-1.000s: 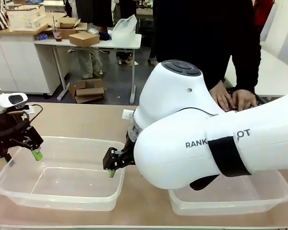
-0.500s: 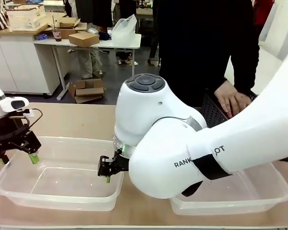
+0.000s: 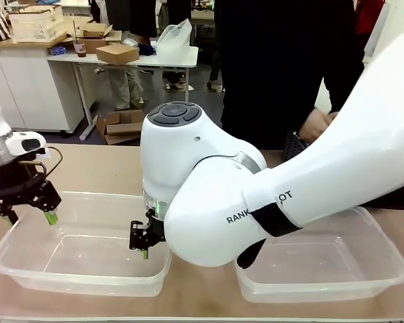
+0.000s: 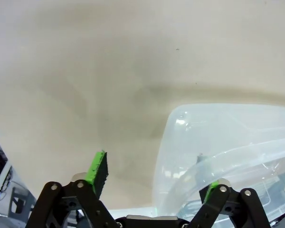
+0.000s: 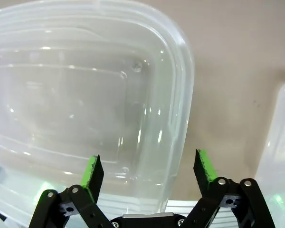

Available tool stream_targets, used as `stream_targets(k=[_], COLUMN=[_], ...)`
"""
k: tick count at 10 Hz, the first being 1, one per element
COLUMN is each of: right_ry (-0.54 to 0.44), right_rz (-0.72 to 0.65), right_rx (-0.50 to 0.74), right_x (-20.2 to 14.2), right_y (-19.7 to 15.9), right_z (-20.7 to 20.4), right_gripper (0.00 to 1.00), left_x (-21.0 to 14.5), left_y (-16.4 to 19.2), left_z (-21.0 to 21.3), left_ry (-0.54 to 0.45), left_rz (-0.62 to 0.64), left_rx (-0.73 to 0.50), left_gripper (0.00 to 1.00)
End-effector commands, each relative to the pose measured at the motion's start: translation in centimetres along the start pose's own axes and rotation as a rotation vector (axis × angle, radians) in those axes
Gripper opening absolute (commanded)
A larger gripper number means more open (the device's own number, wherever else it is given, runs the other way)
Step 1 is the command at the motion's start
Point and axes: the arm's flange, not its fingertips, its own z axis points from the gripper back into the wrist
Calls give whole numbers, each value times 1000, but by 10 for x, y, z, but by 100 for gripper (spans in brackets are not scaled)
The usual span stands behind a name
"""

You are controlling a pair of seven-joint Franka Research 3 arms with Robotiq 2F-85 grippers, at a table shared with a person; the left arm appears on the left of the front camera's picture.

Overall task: Sort the waste into each basket.
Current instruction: Pick up the Organizing box on the left side of the table and lift it.

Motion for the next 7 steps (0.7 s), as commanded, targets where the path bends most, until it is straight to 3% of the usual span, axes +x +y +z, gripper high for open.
stream_targets(k=[1,2,3,4,5,6,7], right_ry=[6,-3,-2,-3,-2,-2,-2], right_rz=[-1,-1,-2,-1,-4,-7,-12], right_rx=[-47,-36,-36,-37,-38,-39,-40], right_x=[5,5,6,6,5,5,5], right_y=[12,12,12,12,11,10,9], right_z=[-1,2,2,2,1,1,1], right_gripper=[40,6,0,0,0,4,0], left_x=[-19,-20,-20,-21,-21,-22,-23], left_y=[-1,0,0,0,1,0,0], left_z=[-15,-14,-14,-15,-15,-16,-17], left_ry=[19,13,8,5,2,2,1], left_rz=[10,11,14,15,14,12,12], left_rx=[34,37,36,35,32,33,37], left_gripper=[44,0,0,0,16,6,0])
